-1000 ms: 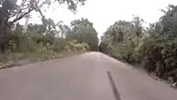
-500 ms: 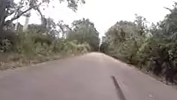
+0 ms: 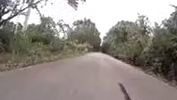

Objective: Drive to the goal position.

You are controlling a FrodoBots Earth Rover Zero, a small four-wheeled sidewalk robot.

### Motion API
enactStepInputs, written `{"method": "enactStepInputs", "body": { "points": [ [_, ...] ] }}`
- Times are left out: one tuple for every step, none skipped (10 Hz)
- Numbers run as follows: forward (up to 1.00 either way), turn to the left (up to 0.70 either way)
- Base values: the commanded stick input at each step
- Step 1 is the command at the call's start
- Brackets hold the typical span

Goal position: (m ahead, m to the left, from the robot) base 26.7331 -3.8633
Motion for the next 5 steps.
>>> {"method": "enactStepInputs", "body": {
  "points": [
    [1.0,0.0],
    [1.0,0.0],
    [1.0,0.0],
    [1.0,0.0],
    [1.0,0.0]
  ]
}}
